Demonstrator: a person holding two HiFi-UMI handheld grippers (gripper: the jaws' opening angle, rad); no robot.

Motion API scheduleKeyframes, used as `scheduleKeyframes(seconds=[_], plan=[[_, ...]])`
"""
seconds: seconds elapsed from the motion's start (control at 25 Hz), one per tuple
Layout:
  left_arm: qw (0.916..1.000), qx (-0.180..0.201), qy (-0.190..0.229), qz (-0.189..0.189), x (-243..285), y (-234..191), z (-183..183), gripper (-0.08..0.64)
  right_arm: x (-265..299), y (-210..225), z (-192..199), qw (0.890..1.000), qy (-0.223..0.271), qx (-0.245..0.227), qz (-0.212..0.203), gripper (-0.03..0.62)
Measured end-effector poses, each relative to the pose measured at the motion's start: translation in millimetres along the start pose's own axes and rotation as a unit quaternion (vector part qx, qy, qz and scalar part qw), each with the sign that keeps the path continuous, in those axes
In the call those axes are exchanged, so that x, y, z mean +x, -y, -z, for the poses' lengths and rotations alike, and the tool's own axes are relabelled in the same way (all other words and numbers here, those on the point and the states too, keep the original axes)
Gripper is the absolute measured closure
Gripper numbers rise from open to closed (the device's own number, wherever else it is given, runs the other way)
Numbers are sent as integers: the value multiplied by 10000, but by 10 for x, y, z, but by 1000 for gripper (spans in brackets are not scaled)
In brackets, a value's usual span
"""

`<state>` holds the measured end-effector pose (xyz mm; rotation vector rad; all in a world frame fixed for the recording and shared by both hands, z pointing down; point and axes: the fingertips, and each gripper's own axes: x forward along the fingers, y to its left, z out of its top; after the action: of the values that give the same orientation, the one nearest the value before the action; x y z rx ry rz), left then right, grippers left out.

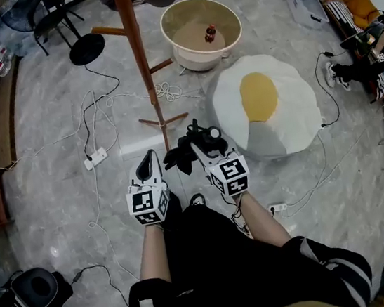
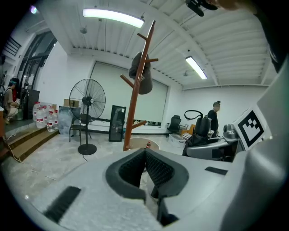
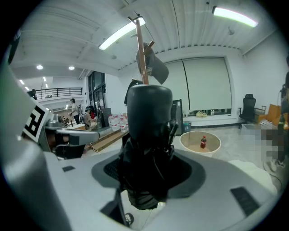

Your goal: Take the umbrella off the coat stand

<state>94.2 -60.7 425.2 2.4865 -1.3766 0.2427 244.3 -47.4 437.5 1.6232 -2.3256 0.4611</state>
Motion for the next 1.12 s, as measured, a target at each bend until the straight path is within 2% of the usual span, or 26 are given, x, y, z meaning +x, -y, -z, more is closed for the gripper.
scheduleKeyframes(seconds=[0.32, 0.56, 0.84, 1.12], plan=[[9990, 253, 345, 95, -199, -22, -621, 560, -209, -124, -490, 9993, 365, -7, -29, 348], [9970, 432, 592, 268, -262, -134, -1008, 560, -216, -193, -804, 9982, 581, 37, 145, 350], [9934, 649, 864, 397, -196, -281, -1559, 560, -253, -225, -1439, 9951, 938, -88, 313, 350], [9900, 706, 1121, 480, -155, -324, -1828, 560, -261, -290, -1770, 9919, 1178, -252, 401, 353]])
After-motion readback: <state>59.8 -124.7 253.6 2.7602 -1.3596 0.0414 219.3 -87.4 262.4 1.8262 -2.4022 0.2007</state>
